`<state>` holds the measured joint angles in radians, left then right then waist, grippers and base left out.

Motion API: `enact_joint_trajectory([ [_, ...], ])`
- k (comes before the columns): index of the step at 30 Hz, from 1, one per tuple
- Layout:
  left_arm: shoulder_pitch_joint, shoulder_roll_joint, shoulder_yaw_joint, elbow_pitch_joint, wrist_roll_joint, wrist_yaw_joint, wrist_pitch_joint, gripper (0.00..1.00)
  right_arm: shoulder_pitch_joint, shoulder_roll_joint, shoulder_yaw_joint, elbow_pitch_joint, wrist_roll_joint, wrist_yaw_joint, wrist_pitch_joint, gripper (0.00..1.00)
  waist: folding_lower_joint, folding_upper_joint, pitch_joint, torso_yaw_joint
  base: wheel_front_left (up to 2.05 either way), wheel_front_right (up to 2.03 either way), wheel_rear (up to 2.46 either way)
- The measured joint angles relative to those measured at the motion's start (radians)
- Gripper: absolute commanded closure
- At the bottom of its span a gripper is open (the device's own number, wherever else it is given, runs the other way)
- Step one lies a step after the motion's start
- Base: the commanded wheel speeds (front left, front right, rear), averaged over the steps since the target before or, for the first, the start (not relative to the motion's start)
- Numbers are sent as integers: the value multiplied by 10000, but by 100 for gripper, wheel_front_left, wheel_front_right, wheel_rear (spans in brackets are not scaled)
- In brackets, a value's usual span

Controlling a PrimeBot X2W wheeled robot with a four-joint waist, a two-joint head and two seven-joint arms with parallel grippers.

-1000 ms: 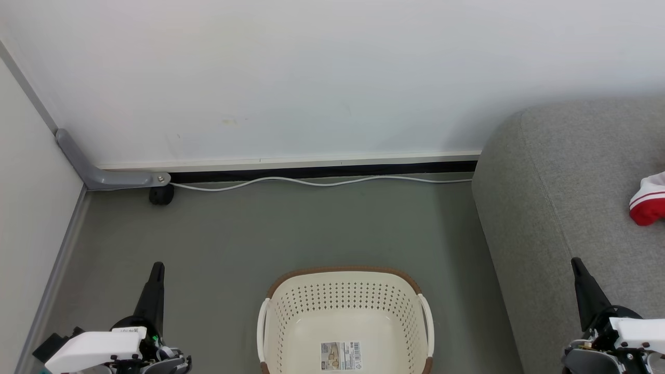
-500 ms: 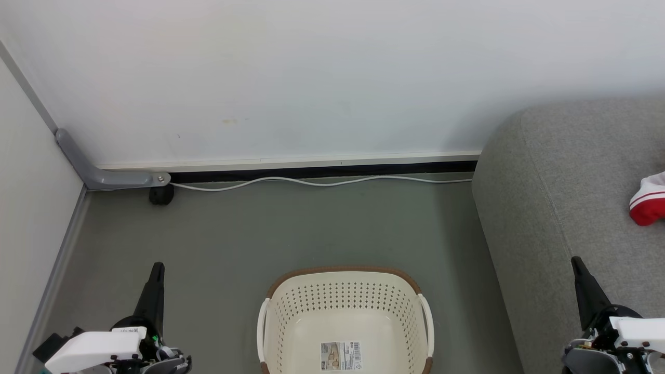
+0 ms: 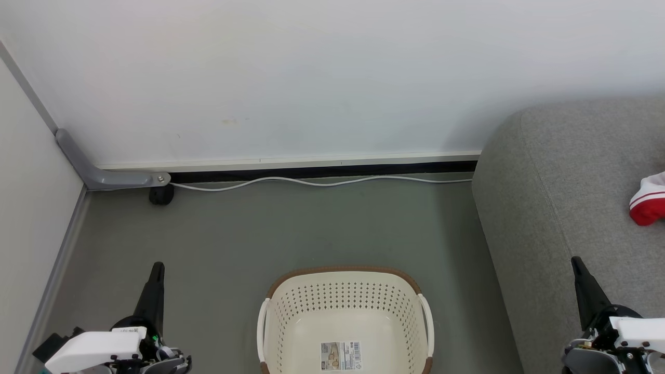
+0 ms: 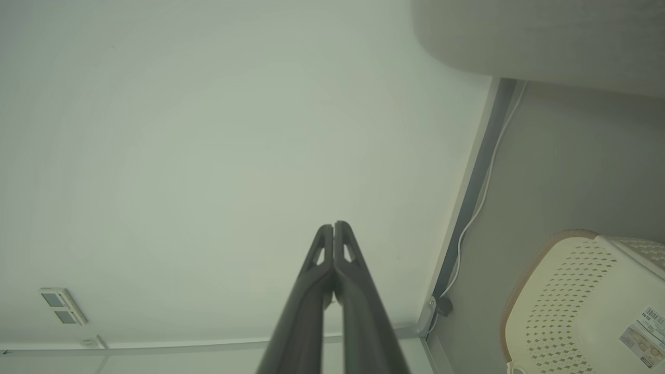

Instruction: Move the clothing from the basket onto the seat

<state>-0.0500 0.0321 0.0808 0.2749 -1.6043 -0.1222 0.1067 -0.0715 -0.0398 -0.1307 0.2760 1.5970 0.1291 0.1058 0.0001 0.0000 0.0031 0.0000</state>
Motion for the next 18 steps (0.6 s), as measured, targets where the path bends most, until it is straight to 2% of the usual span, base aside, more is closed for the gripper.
enact_joint_trajectory([
  [18,0,0,0,0,0,0,0,100,0,0,0,0,0,0,0,100,0,0,0,0,0,0,0],
])
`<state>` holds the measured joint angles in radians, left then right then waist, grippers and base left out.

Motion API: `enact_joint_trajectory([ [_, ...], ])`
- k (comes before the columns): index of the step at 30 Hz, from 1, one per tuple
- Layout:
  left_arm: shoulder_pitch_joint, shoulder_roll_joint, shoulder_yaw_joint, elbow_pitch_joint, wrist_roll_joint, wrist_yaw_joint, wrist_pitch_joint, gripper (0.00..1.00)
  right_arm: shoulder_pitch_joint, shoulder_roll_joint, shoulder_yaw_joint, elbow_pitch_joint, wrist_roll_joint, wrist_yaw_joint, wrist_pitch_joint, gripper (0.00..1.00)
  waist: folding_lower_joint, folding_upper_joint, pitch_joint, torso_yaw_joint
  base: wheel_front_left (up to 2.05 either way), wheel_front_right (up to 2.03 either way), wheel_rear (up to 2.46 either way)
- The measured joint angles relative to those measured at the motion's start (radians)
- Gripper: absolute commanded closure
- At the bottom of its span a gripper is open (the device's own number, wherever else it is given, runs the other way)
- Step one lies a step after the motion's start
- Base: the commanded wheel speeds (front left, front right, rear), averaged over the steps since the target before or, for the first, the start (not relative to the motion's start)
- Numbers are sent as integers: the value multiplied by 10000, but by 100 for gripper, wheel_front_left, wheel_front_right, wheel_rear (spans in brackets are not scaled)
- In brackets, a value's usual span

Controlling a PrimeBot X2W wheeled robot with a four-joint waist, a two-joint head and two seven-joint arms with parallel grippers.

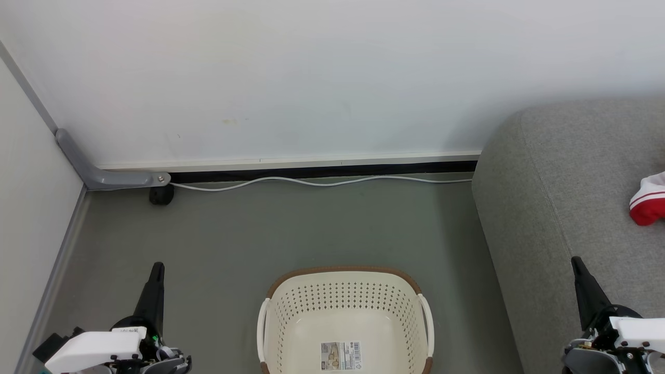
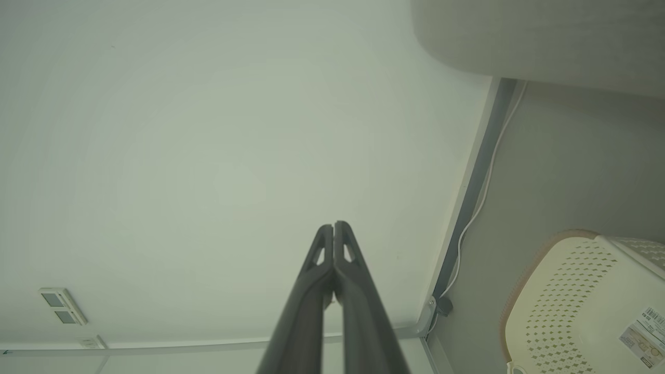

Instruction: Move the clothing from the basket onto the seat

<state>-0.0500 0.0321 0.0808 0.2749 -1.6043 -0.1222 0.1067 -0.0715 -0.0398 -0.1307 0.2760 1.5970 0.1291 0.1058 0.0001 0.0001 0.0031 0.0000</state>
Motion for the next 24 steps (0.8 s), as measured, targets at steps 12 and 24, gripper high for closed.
enact_joint_trajectory([
  [12,0,0,0,0,0,0,0,100,0,0,0,0,0,0,0,100,0,0,0,0,0,0,0],
  [24,0,0,0,-2,0,0,0,100,0,0,0,-2,0,0,0,100,0,0,0,0,0,0,0],
])
